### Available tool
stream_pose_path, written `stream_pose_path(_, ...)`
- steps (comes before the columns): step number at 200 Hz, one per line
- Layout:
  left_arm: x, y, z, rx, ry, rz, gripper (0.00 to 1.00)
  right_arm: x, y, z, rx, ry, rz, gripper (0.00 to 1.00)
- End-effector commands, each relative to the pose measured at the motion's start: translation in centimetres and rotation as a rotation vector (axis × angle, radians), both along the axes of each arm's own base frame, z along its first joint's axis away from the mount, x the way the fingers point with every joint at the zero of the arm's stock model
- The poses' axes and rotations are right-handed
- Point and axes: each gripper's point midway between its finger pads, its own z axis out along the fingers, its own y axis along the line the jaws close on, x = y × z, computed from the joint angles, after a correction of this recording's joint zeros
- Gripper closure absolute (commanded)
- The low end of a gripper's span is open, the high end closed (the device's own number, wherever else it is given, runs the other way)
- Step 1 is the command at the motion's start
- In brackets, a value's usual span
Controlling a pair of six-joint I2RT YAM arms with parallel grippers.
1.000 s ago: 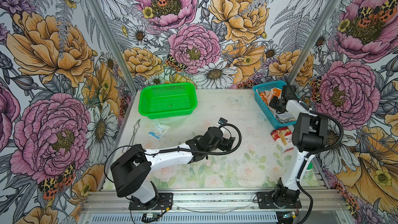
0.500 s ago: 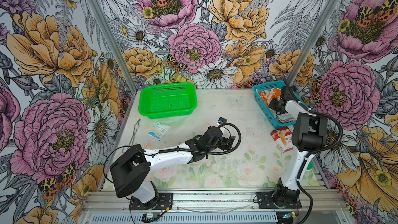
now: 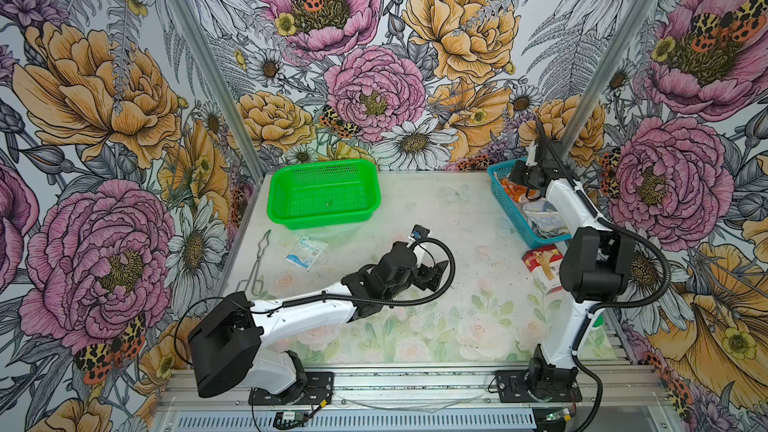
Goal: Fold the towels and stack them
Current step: 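Lift the orange-white towel out with the right gripper and drop it on the table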
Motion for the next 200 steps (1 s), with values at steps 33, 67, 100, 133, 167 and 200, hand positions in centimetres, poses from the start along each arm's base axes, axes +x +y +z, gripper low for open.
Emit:
stream_pose_path(33, 0.1, 7.0, 3.2, -0.031, -0.035, 0.159, 0.01, -8.6, 11.7, 20.3, 0.111, -0.394, 0.284, 1.0)
stream_pose_path(67, -1.0, 10.3, 1.0, -0.001, 0.062, 0.217, 0.02, -14.8, 17.9, 15.1, 0.255, -0.252, 0.447, 1.0)
stream_pose_path(100, -2.4, 10.8, -2.6, 0.015, 0.169, 0.204, 0.05, -19.7, 18.9, 3.2, 0.24, -0.007, 0.408, 1.0)
stream_pose_path(133, -3.3, 10.3, -5.4, 0.023, 0.231, 0.195, 0.06, -24.4, 18.4, -6.4, 0.257, 0.198, 0.381, 1.0)
stream_pose_path(167, -3.6, 8.8, -7.2, 0.012, 0.281, 0.152, 0.07, -28.6, 18.5, -10.4, 0.282, 0.287, 0.372, 1.0)
stream_pose_path(200, -3.1, 7.3, -8.1, 0.051, 0.295, 0.128, 0.08, -33.0, 20.0, -12.0, 0.339, 0.32, 0.377, 1.0)
